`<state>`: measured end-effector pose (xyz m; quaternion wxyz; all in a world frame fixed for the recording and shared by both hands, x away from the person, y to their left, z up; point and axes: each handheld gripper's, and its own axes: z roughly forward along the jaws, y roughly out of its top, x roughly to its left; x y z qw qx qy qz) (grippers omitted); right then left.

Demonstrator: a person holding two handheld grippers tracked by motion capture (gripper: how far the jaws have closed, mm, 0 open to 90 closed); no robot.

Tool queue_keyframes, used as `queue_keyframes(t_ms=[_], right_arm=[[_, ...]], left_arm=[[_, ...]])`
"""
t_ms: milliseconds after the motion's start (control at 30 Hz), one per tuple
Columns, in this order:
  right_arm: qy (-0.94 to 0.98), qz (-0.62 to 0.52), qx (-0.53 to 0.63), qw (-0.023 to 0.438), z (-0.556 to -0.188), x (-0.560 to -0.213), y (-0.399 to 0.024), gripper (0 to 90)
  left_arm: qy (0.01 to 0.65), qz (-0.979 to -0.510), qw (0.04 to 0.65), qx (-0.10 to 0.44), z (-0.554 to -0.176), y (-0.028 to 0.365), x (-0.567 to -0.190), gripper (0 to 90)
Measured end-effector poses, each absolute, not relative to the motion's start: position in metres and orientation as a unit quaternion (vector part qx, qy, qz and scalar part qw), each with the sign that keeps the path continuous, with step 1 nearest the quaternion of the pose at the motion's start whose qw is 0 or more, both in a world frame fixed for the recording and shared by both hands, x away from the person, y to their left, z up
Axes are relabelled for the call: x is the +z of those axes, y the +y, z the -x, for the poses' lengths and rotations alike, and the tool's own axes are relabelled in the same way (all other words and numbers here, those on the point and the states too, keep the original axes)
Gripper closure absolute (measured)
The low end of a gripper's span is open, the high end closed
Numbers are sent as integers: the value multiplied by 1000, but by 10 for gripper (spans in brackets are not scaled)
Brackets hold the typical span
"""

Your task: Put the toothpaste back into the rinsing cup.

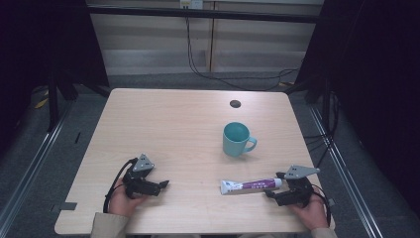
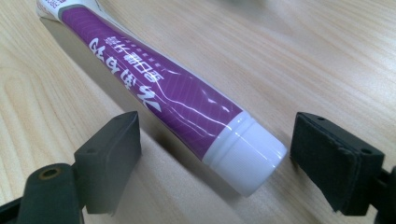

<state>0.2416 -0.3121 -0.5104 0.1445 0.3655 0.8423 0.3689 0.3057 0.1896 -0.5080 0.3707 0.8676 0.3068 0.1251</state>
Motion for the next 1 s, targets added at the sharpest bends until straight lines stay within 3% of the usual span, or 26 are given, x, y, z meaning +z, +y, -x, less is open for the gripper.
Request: queue_keyframes(t_ms=[533, 1000], right_arm=[[884, -334, 294, 144, -255, -484, -287, 159], [928, -259, 248, 97, -269, -466, -240, 189]], left_arm=[[308, -867, 374, 119, -306, 190, -508, 151], [306, -868, 372, 122, -305, 190, -508, 152]])
